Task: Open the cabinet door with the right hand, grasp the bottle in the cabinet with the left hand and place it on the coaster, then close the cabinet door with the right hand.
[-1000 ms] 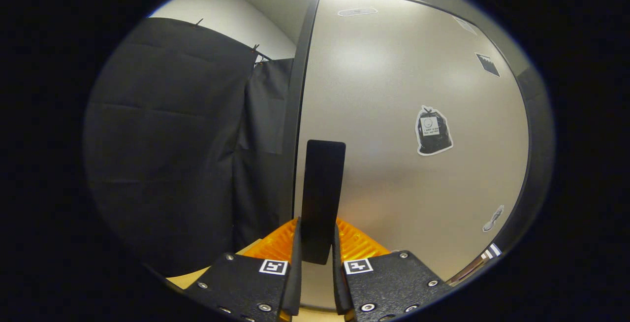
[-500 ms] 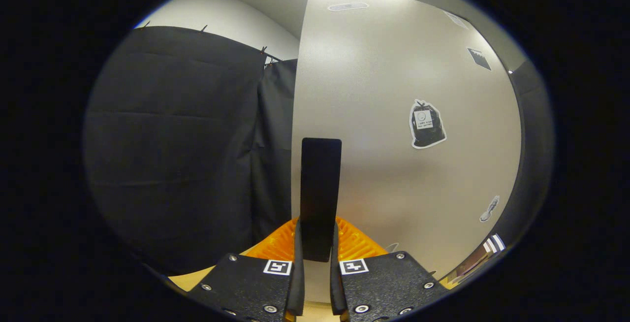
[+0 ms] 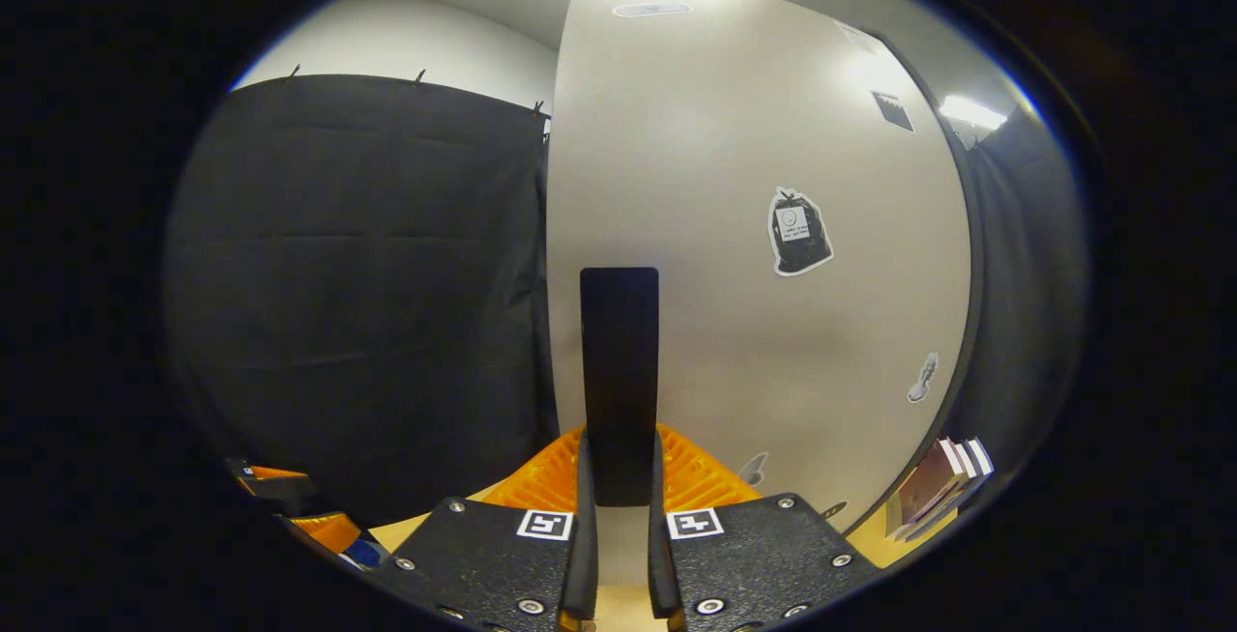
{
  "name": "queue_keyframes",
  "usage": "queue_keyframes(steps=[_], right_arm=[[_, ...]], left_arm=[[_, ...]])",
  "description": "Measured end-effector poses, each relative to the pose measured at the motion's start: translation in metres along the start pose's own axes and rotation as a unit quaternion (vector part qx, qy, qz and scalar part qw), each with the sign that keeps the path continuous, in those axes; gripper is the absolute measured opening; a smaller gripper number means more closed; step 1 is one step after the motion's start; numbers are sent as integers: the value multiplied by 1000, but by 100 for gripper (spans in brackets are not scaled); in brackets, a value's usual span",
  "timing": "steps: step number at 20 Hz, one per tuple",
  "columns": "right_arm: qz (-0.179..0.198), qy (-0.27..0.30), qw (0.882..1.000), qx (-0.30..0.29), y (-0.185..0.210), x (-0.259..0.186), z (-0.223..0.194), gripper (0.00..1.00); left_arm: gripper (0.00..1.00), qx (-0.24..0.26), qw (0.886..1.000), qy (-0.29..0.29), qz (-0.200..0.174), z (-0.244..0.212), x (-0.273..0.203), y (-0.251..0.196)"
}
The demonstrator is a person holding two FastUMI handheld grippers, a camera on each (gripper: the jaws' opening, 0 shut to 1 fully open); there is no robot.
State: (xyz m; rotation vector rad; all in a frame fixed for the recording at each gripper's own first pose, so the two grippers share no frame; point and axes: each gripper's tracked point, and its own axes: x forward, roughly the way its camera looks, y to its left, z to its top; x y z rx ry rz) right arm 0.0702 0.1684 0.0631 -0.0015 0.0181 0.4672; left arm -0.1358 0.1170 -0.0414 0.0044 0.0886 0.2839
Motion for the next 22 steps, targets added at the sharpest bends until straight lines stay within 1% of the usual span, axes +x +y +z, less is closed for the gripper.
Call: queue_keyframes(steps=[4, 5, 7, 10, 13, 16, 18, 19, 20, 21, 22], right_arm=[[10, 6, 1000, 1, -7, -33, -1, 21], [13, 8, 1000, 2, -11, -44, -3, 21], [13, 11, 1000, 5, -20, -70, -7, 21], [4, 17, 1000, 6, -40, -102, -9, 21], [-13, 18, 1000, 18, -63, -132, -11, 20], [-28, 7, 999, 17, -82, -151, -12, 18], [-67, 11, 998, 0, -105, -161, -17, 20], [-78, 5, 997, 1, -115, -165, -15, 28], [-100, 3, 995, 4, -127, -167, -14, 36], [-117, 3, 993, 10, -139, -172, -17, 36], [-124, 0, 992, 27, -146, -175, -18, 41]], left_arm=[[93, 30, 999, -11, -19, 20, -3, -43], [95, 32, 999, -16, -23, 25, -3, -54], [90, 32, 999, -16, -31, 30, 0, -73], [90, 24, 999, -19, -42, 38, 5, -101], [90, 33, 998, -12, -54, 37, 18, -126], [95, 35, 997, -9, -74, 39, 37, -165], [95, 40, 995, -12, -87, 41, 44, -192], [95, 43, 995, -14, -89, 43, 48, -205], [95, 45, 995, -18, -89, 44, 53, -217], [95, 44, 994, -22, -93, 46, 57, -229], [95, 45, 994, -23, -99, 45, 64, -242]])
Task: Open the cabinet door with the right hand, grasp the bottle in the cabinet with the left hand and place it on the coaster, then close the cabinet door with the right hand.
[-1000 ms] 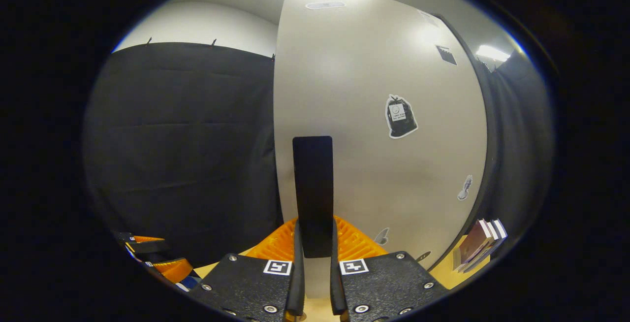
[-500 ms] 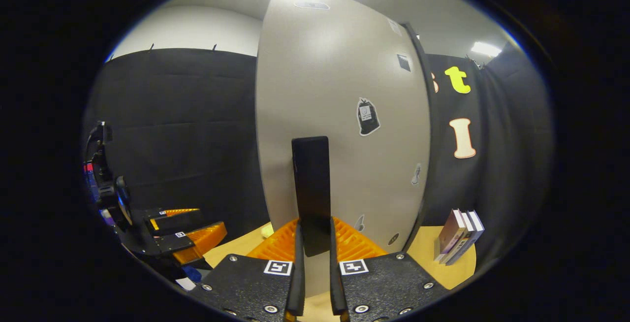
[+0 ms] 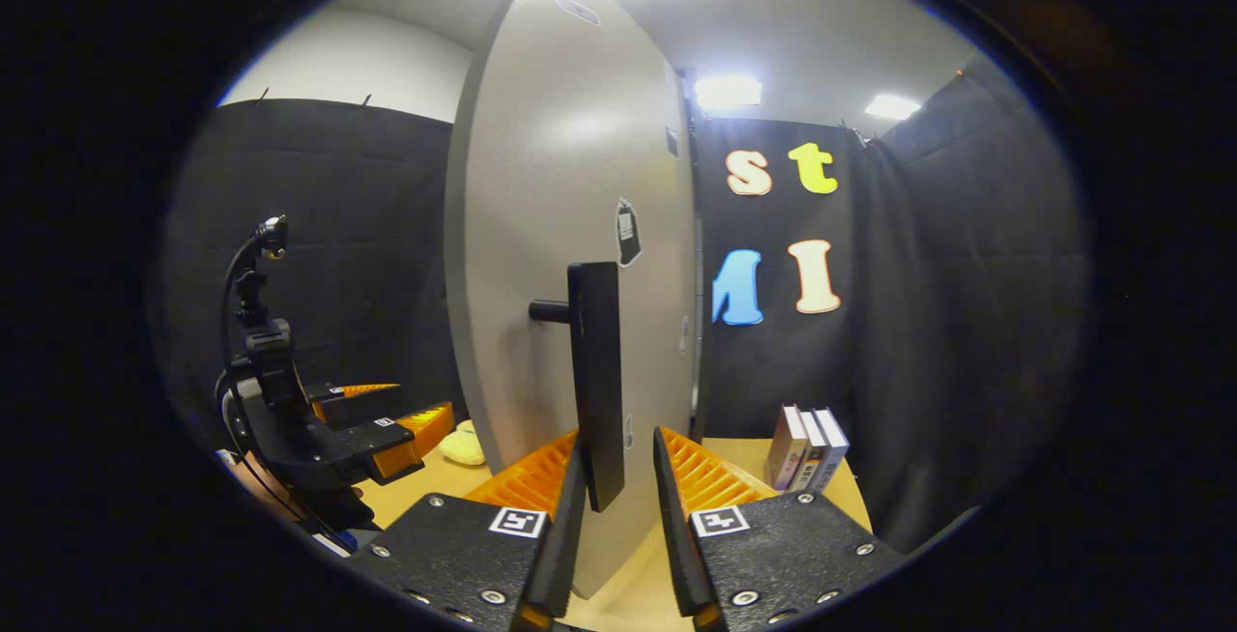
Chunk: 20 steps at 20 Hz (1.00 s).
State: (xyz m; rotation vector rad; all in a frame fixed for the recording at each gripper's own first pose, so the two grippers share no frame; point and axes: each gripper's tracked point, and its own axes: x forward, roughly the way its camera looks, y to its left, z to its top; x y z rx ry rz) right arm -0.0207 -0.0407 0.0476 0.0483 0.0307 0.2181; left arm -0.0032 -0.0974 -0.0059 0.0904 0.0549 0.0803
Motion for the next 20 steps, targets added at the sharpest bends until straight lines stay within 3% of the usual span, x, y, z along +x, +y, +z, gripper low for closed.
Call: queue_keyframes(steps=[1, 2, 3, 5, 7, 10, 11, 12, 16, 17, 18, 20], right_arm=[[-11, 3, 1000, 23, -9, -5, -2, 48], [-23, -8, 999, 42, -19, -4, 1, 49], [-30, -7, 998, 51, -25, -13, -4, 48], [-48, -13, 997, 66, -43, -26, -6, 47], [-63, -14, 995, 70, -50, -20, -3, 55], [-100, -18, 994, 38, -54, -20, -2, 68], [-120, -20, 992, 14, -56, -22, -1, 70], [-140, -23, 990, -3, -60, -28, 1, 65], [-178, -19, 984, 8, -68, -43, -4, 87], [-184, -17, 983, 16, -69, -42, -5, 96], [-191, -17, 981, 20, -69, -43, -5, 96], [-204, -15, 979, 19, -68, -44, -6, 96]], left_arm=[[90, 3, 1000, 1, -5, 0, 9, -9], [95, 6, 1000, -4, -5, 4, 16, -13], [90, 10, 1000, -13, -2, 10, 24, -15], [95, 9, 1000, -26, -3, 20, 43, -20], [90, 5, 1000, -30, -4, 26, 67, -20], [90, 4, 999, -39, 3, 29, 109, -14], [90, 4, 999, -41, 0, 28, 123, -15], [90, 7, 999, -44, -7, 27, 140, -17], [92, 41, 997, -63, -24, 35, 198, -32], [89, 33, 997, -60, -23, 34, 212, -36], [94, 15, 998, -53, -27, 31, 225, -41], [90, -21, 998, -48, -29, 29, 248, -45]])
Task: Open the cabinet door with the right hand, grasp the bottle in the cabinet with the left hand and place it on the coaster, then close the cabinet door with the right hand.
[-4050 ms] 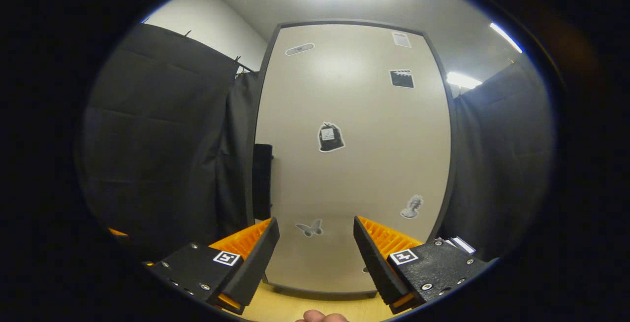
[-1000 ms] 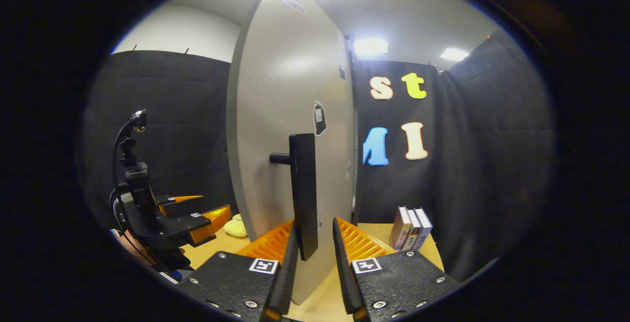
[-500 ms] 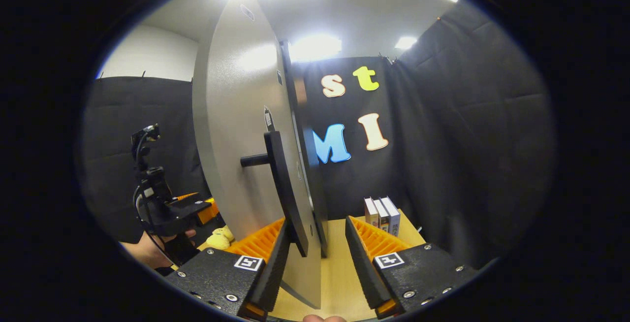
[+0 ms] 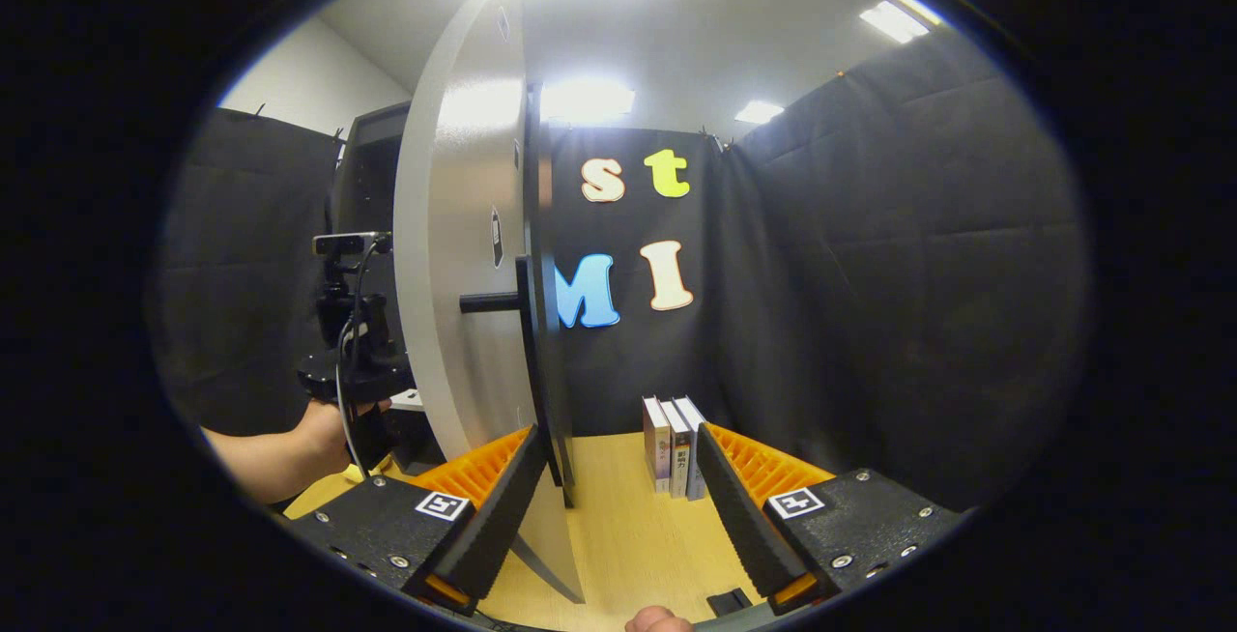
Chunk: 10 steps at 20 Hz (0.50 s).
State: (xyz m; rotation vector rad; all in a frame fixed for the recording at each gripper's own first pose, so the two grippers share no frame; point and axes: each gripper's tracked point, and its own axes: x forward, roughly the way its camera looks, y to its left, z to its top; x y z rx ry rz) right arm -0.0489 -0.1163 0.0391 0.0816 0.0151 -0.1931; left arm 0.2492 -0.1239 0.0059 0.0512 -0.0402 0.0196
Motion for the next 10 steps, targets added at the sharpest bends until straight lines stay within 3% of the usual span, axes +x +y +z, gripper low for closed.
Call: queue_keyframes(steps=[3, 5, 7, 9, 10], right_arm=[[-12, -3, 1000, 1, 2, -2, 0, 94], [-19, -5, 1000, 16, 1, -2, -2, 94], [-25, -6, 999, 27, 2, -2, -3, 94], [-32, -8, 999, 22, -1, 0, -3, 91], [-34, -8, 999, 23, -1, -1, -3, 94]], left_arm=[[94, -4, 1000, -5, 4, 2, 31, 8], [89, 7, 1000, 9, 1, -6, 50, 12], [95, 10, 1000, 15, -5, -13, 65, 9], [93, 10, 1000, 16, -15, -19, 74, 1], [94, 13, 1000, 17, -19, -22, 77, -1]])
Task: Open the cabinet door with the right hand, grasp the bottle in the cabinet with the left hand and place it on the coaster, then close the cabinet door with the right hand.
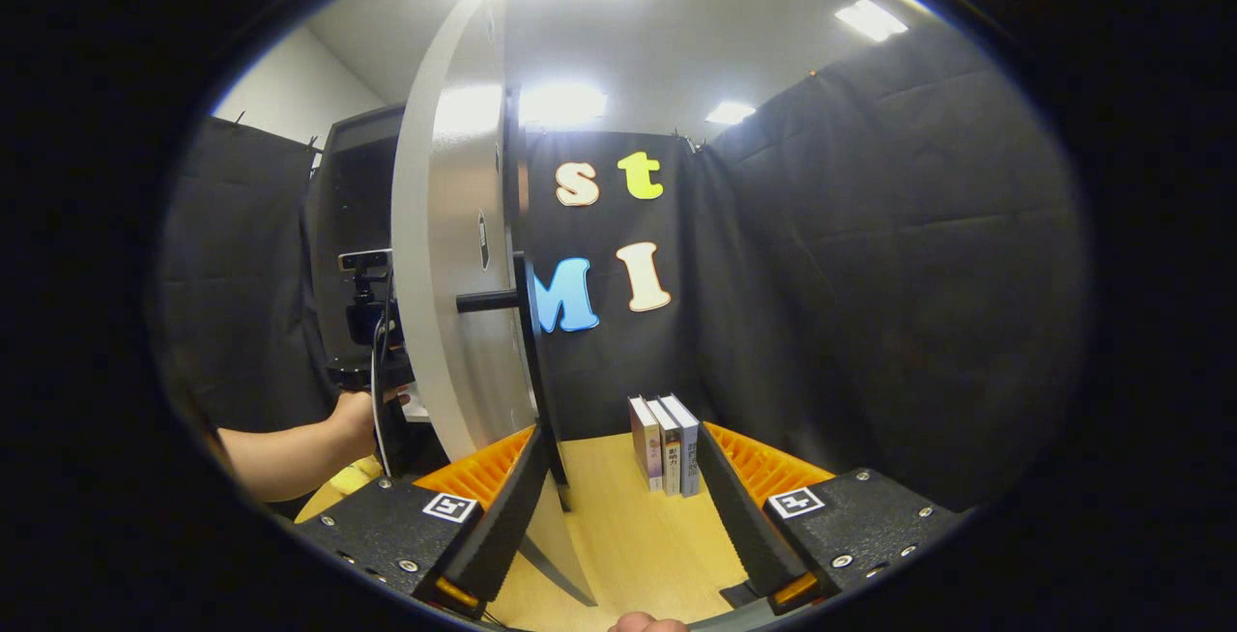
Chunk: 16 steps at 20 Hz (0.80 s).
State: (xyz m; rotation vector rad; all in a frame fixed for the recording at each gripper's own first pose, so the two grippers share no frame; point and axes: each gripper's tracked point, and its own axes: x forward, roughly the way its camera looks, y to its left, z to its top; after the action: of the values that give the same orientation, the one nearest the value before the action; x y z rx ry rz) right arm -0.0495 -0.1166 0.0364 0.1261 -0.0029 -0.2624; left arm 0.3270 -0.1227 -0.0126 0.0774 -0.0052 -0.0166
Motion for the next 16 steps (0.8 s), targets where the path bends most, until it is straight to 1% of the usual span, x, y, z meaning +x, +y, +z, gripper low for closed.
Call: queue_keyframes(steps=[1, 2, 4, 5, 8, 9, 10, 11, 12, 14, 15, 16], right_arm=[[-1, 0, 1000, 2, 0, 0, 0, 93], [-1, -1, 1000, 5, -1, 0, 0, 93], [0, -3, 1000, 8, 0, 1, 1, 93], [1, -3, 1000, 9, 0, 1, 0, 93], [8, -7, 1000, -3, -2, 1, 2, 93], [12, -10, 1000, -6, -1, -1, 3, 93], [19, -12, 1000, -6, 0, -1, 1, 90], [26, -8, 1000, -6, 0, 1, -2, 94], [35, 4, 999, -8, -2, 2, -11, 94], [57, 10, 998, 0, -5, 3, -13, 95], [73, 7, 997, 5, -5, 2, -10, 97], [88, 6, 996, 3, -9, 2, -10, 96]], left_arm=[[94, 2, 1000, 3, 0, -3, 3, 0], [88, 1, 1000, 3, 0, -3, 3, -1], [75, -20, 1000, 1, -10, 1, -2, -4], [73, -25, 1000, 2, -10, 4, -6, -5], [76, -22, 1000, -11, -4, 15, -25, 1], [76, -18, 1000, -17, -6, 21, -35, 3], [73, -17, 1000, -15, -11, 23, -44, 4], [72, -20, 1000, -11, -17, 24, -57, 5], [73, -28, 999, -9, -18, 26, -71, 6], [75, -34, 999, -16, -9, 38, -103, 11], [76, -30, 999, -25, 0, 46, -117, 15], [76, -25, 999, -30, 13, 50, -134, 17]])
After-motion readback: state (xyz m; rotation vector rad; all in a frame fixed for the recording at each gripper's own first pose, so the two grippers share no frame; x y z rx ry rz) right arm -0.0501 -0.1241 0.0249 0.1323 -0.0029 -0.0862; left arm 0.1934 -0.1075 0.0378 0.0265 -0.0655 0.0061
